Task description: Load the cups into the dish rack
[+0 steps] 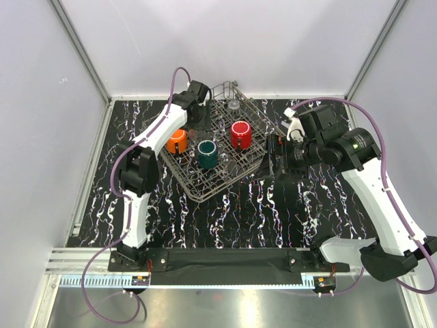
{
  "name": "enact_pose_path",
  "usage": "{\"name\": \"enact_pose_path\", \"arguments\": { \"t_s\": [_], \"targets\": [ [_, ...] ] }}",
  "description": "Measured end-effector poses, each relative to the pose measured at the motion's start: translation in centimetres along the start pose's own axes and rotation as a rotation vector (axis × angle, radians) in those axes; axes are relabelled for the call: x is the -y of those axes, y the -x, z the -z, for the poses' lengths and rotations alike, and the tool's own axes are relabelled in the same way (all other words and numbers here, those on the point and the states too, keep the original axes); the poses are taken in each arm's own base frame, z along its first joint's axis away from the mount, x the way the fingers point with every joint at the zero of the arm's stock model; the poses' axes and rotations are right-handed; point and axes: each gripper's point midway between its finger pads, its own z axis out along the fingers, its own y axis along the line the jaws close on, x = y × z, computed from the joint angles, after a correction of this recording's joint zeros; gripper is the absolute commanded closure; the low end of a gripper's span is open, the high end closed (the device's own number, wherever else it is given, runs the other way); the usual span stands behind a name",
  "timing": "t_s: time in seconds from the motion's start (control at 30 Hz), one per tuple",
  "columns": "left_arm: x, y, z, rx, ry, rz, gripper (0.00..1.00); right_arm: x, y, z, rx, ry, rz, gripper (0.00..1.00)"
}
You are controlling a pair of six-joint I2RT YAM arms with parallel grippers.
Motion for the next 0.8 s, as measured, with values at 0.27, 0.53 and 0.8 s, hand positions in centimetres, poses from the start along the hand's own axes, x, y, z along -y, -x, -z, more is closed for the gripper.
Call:
{"name": "enact_pose_path", "arguments": {
  "t_s": [0.27, 0.53, 0.8],
  "targets": [
    [-1.1, -1.5, -0.7, -0.056, 0.023, -0.001, 1.00, 0.3, -0.1, -0.1, -0.008, -0.011, -0.001, 0.00],
    [-1.5, -2.6, -1.2, -0.103, 0.019, 0.003, 1.00, 0.6, -0.4, -0.3, -0.019, -0.018, 0.004, 0.00],
    [-2.4, -4.0, -2.4, -0.140, 0.027, 0.023, 1.00, 0.9, -0.6, -0.5, -0.031, -0.024, 0.013, 0.00]
  ]
}}
